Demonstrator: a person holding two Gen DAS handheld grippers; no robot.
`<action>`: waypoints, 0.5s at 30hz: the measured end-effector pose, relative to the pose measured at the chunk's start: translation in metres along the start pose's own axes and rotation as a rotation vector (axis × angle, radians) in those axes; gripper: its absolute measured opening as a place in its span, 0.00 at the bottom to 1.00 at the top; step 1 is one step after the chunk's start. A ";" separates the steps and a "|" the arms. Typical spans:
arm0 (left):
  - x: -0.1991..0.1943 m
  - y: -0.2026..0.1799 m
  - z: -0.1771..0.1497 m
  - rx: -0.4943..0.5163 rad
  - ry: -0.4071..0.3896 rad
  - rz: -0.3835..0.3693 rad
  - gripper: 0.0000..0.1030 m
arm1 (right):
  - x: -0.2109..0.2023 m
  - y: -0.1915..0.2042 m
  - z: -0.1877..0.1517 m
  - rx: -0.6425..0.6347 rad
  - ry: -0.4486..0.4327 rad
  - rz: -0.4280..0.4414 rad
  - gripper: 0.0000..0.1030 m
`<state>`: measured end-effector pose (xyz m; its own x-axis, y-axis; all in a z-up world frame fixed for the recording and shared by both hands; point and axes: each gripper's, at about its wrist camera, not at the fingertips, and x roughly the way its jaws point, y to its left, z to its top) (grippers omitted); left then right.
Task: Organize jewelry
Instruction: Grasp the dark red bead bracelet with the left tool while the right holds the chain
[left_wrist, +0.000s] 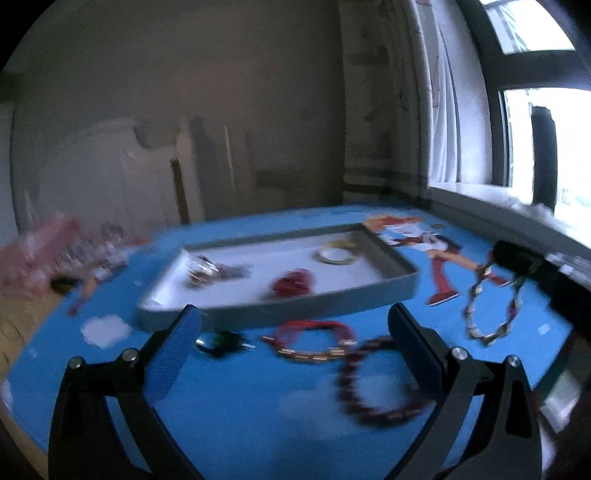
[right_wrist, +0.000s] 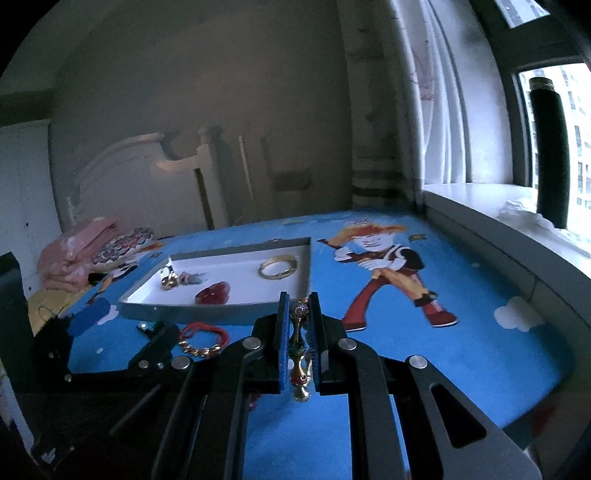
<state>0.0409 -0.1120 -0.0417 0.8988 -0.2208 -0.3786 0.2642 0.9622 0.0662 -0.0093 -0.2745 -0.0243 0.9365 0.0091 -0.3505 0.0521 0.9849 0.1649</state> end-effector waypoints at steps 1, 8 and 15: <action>0.001 -0.007 0.001 -0.006 0.008 -0.013 0.95 | 0.000 -0.003 0.001 0.007 -0.001 -0.005 0.11; -0.001 -0.059 -0.003 0.044 -0.037 0.035 0.92 | -0.003 -0.024 -0.003 0.030 0.004 -0.037 0.11; 0.015 -0.090 -0.006 0.032 0.051 0.063 0.73 | -0.005 -0.040 -0.010 0.027 0.018 -0.035 0.11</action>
<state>0.0282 -0.2010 -0.0584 0.8952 -0.1508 -0.4194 0.2194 0.9682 0.1203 -0.0192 -0.3126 -0.0380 0.9277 -0.0218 -0.3726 0.0941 0.9797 0.1768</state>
